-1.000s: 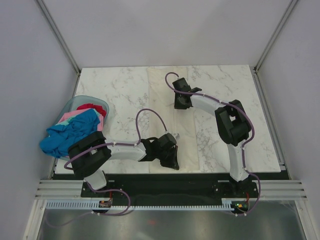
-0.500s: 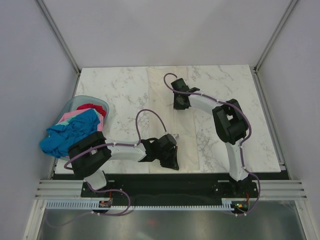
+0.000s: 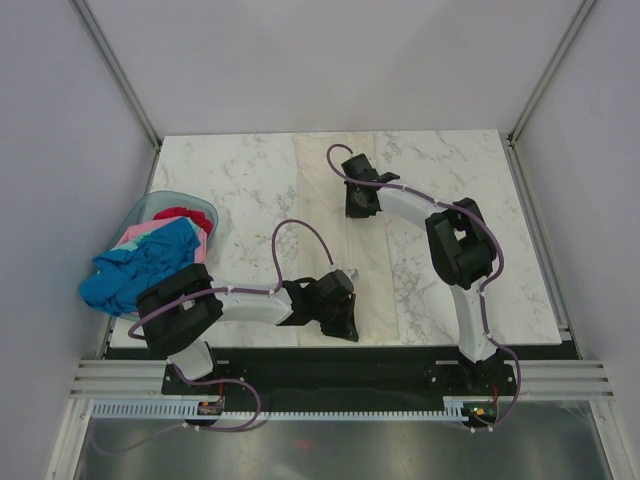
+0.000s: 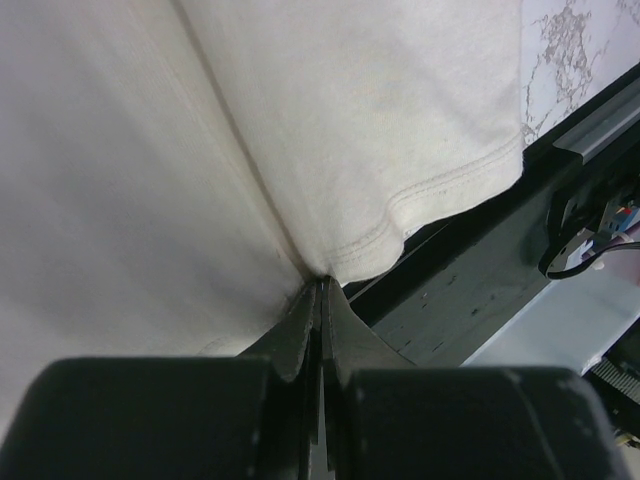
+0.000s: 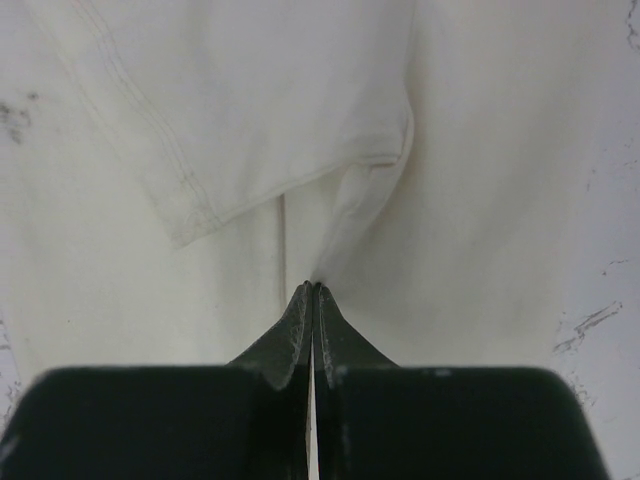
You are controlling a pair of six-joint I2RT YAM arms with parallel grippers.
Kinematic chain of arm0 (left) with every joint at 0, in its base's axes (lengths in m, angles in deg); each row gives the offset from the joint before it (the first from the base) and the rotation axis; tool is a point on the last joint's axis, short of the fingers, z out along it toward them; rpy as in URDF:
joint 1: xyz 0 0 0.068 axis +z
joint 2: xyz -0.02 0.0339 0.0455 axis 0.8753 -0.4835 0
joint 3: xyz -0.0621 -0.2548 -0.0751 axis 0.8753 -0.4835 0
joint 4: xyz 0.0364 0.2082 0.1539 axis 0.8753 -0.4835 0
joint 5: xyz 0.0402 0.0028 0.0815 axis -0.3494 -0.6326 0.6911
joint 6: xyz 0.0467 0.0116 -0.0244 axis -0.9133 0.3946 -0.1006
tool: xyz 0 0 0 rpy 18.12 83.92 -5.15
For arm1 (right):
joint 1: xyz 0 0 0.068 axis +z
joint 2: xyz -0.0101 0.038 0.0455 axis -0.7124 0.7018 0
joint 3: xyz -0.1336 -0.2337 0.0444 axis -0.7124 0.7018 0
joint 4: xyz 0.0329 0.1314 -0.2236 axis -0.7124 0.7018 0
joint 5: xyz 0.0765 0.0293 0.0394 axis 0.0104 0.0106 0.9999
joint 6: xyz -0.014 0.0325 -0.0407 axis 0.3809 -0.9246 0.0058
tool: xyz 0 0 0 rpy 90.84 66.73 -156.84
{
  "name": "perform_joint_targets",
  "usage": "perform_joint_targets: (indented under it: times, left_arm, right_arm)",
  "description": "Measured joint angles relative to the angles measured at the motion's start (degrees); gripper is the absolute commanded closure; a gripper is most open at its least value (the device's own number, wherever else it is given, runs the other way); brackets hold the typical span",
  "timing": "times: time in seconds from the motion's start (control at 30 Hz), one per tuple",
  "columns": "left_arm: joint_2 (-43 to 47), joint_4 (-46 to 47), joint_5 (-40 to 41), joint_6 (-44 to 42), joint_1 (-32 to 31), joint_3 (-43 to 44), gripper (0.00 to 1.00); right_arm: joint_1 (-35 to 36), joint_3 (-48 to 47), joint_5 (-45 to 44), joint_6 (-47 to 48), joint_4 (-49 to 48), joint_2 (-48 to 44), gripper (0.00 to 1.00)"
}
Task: Fold and stack the t-shirts
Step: Fold the tshirt
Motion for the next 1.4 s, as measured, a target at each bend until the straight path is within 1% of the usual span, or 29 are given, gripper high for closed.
perform_joint_targets:
  times: [0.23,0.33,0.37,0.47,0.53,0.57,0.6,0.67,0.73,0.8,0.9,0.93,1.03,1.13,1.2,1.33,1.4]
  left_arm:
    - [0.00,0.28,0.22,0.59,-0.33,-0.24,0.98]
    - [0.00,0.33,0.37,1.01,-0.42,-0.28,0.98]
    - [0.00,0.33,0.39,1.14,-0.42,-0.28,0.97]
    - [0.00,0.22,0.48,1.38,-0.42,-0.28,0.92]
    - [0.00,-0.22,0.72,1.49,-0.46,-0.15,0.85]
    - [0.07,-0.52,0.87,1.66,-0.52,-0.02,0.80]
    - [0.24,-0.98,1.01,1.79,-0.59,0.15,0.79]
    - [1.09,-2.36,1.53,1.90,-0.72,0.28,0.76]
    - [2.36,-4.09,1.99,1.90,-0.81,0.31,0.75]
    - [3.63,-6.38,3.04,1.88,-0.85,0.98,0.75]
    - [5.31,-8.87,4.68,1.79,-0.83,2.38,0.74]
    - [6.12,-9.64,5.22,1.75,-0.83,2.75,0.74]
    - [8.90,-11.15,6.12,1.29,-0.68,3.30,0.73]
    - [10.82,-11.80,6.27,0.61,0.22,3.89,0.73]
    - [11.26,-12.00,5.84,0.00,1.51,4.37,0.73]
    - [10.58,-12.15,4.28,-2.14,4.50,6.05,0.74]
    - [9.03,-12.11,3.30,-3.19,5.07,7.82,0.74]
  right_arm:
    - [0.11,0.00,1.49,-0.02,-0.50,0.83,1.00]
    - [0.11,0.00,1.44,-0.02,-0.74,1.36,0.96]
    - [0.11,0.00,1.42,-0.02,-0.76,1.36,0.91]
    - [0.11,0.00,1.46,0.02,-0.85,1.36,0.82]
    - [0.13,0.00,1.66,0.07,-0.85,1.36,0.78]
    - [0.15,-0.02,1.75,0.15,-0.81,1.33,0.76]
    - [0.20,-0.13,1.95,0.42,-0.57,1.22,0.75]
    - [0.22,-0.28,2.32,0.87,0.81,0.74,0.74]
    - [0.24,-0.37,2.29,1.16,2.99,-0.59,0.73]
    - [0.24,-0.39,2.34,1.33,5.40,-2.91,0.73]
    - [0.17,0.04,2.36,1.27,8.59,-7.72,0.78]
    - [0.11,1.05,2.40,1.22,8.92,-9.84,0.86]
    - [-0.02,7.23,2.60,0.59,10.47,-17.62,0.97]
    - [-0.02,15.43,3.21,-0.46,11.76,-24.39,1.00]
    - [-0.02,22.25,4.00,-1.29,12.26,-28.89,1.00]
    - [0.13,33.88,6.08,-2.95,14.25,-36.50,1.00]
    - [0.50,37.94,7.17,-3.78,14.75,-39.74,1.00]
